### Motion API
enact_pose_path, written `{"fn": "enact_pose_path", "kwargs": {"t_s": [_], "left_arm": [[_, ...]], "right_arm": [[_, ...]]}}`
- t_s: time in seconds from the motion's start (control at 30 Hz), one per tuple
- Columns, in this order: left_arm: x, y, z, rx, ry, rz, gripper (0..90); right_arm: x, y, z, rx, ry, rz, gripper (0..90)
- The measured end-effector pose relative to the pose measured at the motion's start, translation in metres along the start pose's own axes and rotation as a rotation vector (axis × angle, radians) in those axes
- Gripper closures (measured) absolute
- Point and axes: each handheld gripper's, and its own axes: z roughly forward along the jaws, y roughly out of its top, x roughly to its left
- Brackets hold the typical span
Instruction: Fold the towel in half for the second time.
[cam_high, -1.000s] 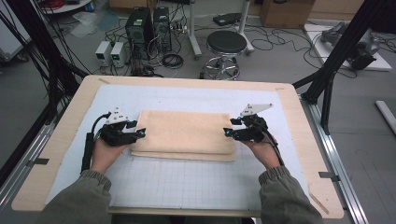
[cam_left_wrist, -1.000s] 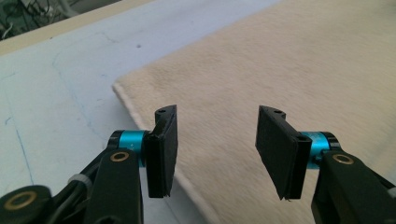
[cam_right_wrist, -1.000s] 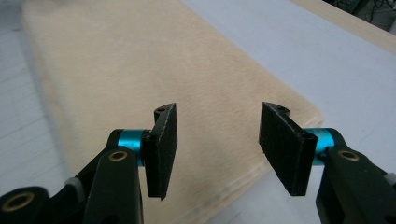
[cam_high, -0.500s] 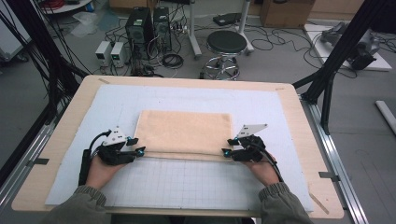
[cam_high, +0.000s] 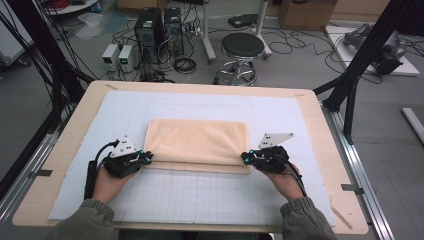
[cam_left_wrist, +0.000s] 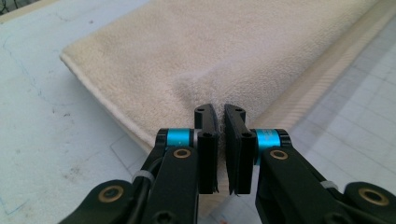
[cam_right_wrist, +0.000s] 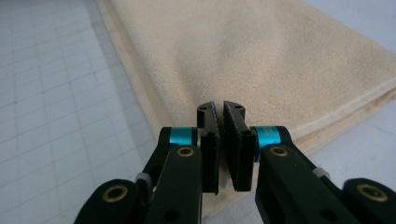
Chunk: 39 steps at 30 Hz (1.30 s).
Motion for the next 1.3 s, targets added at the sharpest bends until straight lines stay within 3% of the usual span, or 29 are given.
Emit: {"fn": "enact_pose_path", "kwargs": {"t_s": [0.13,0.23,0.43,0.57,0.67,0.8,0.97,1.07,1.3], "left_arm": [[-0.002,-0.008,0.001,0.051,-0.005,0.005,79.2],[0.001,-0.015,0.002,0.057,-0.01,-0.026,68.3],[0.0,-0.013,-0.004,0.016,-0.001,-0.018,59.3],[0.001,-0.01,-0.006,-0.009,0.006,-0.027,64.9],[0.002,-0.011,-0.002,0.01,0.019,-0.042,72.1],[0.003,-0.015,0.006,0.052,0.017,-0.053,72.2],[0.003,-0.016,0.007,0.052,0.014,-0.054,71.3],[0.003,-0.016,0.004,0.04,0.018,-0.054,68.2],[0.005,-0.017,-0.006,-0.001,0.024,-0.086,58.7]], "right_arm": [[0.002,-0.006,0.003,0.034,0.018,0.009,82.5],[0.001,-0.011,0.008,0.062,0.012,0.031,68.5],[-0.002,-0.008,-0.001,-0.022,-0.008,0.059,62.1],[-0.001,-0.004,0.0,-0.045,-0.014,0.057,67.7],[0.001,-0.004,0.009,-0.006,-0.007,0.052,73.0],[0.002,-0.009,0.019,0.054,-0.006,0.043,75.2],[0.003,-0.014,0.022,0.061,-0.007,0.048,75.0],[0.003,-0.013,0.02,0.046,-0.01,0.052,71.2],[0.002,-0.013,0.01,-0.008,-0.041,0.079,53.2]]}}
